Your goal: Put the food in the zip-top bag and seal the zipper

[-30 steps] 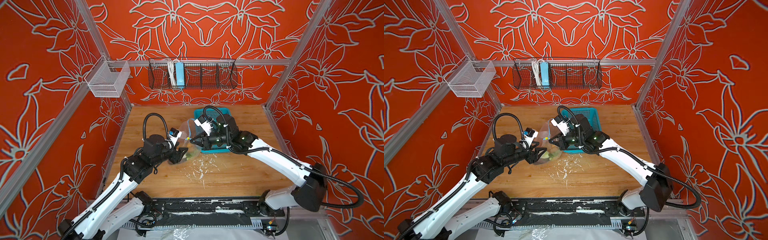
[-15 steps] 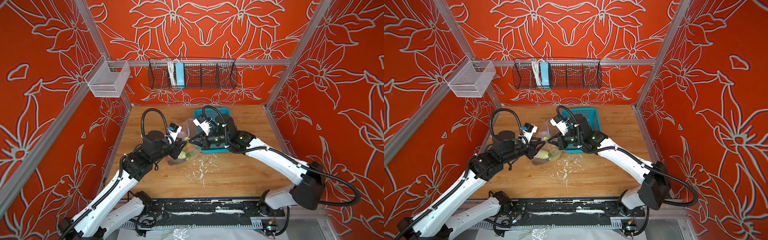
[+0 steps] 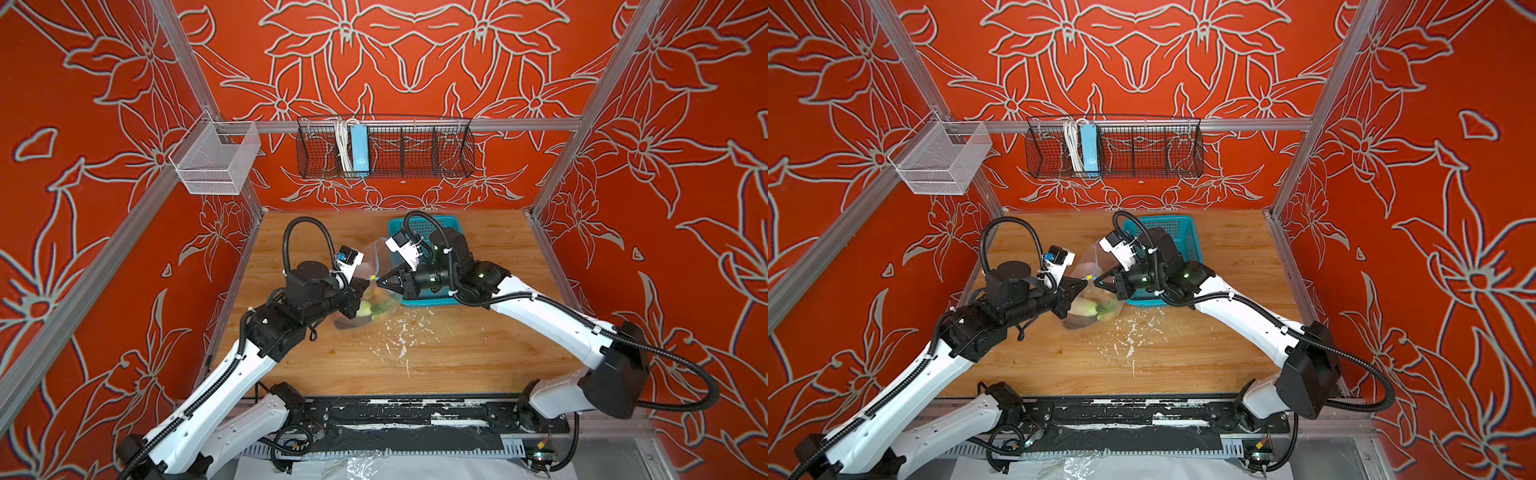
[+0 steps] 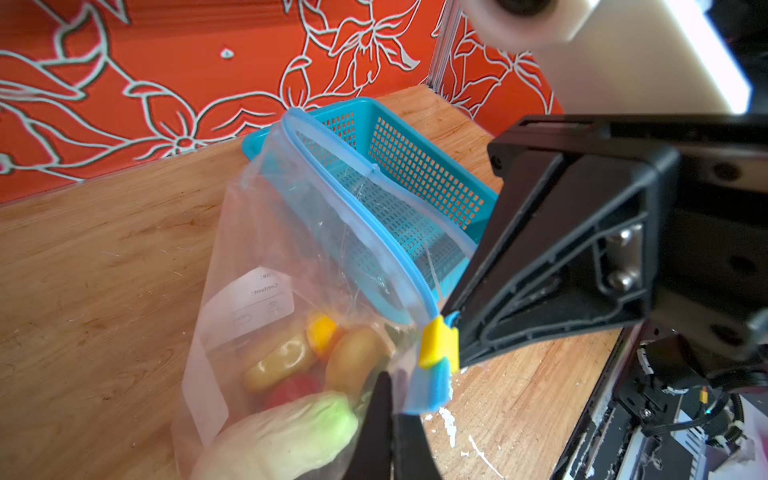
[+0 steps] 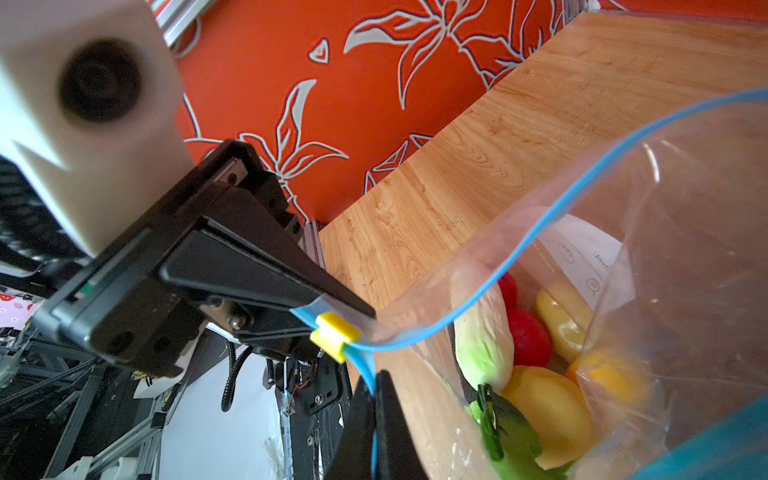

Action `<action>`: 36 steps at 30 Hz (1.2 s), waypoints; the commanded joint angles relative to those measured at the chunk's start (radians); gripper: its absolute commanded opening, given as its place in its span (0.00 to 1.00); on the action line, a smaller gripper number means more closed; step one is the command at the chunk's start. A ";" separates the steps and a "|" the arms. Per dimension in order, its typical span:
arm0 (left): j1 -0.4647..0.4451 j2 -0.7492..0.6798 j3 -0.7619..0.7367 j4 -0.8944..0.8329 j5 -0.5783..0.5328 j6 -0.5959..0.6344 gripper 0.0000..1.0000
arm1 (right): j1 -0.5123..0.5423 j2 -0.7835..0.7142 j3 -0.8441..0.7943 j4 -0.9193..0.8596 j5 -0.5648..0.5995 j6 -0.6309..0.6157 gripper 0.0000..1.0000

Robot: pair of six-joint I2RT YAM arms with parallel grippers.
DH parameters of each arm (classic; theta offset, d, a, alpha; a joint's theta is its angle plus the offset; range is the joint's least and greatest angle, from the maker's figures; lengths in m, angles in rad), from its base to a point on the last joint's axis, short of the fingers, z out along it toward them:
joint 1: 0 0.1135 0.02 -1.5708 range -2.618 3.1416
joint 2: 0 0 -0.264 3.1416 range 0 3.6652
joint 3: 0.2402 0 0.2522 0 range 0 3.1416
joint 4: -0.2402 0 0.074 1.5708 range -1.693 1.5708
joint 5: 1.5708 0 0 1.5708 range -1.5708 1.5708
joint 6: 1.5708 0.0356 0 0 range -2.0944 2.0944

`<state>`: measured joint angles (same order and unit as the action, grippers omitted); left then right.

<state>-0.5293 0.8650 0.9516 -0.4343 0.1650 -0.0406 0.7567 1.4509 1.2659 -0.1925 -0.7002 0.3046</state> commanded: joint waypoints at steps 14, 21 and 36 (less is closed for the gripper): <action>0.006 -0.006 0.052 -0.034 -0.032 0.041 0.00 | -0.007 0.026 0.309 -0.448 0.315 -0.473 0.59; 0.007 0.002 0.068 -0.047 -0.028 0.052 0.00 | -0.008 0.077 0.424 -0.552 0.139 -0.631 0.97; 0.008 0.007 0.078 -0.060 -0.007 0.067 0.00 | -0.005 0.117 0.460 -0.494 0.016 -0.825 0.82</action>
<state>-0.5289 0.8726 1.0023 -0.4927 0.1417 0.0044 0.7521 1.5555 1.6993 -0.7025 -0.6373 -0.4503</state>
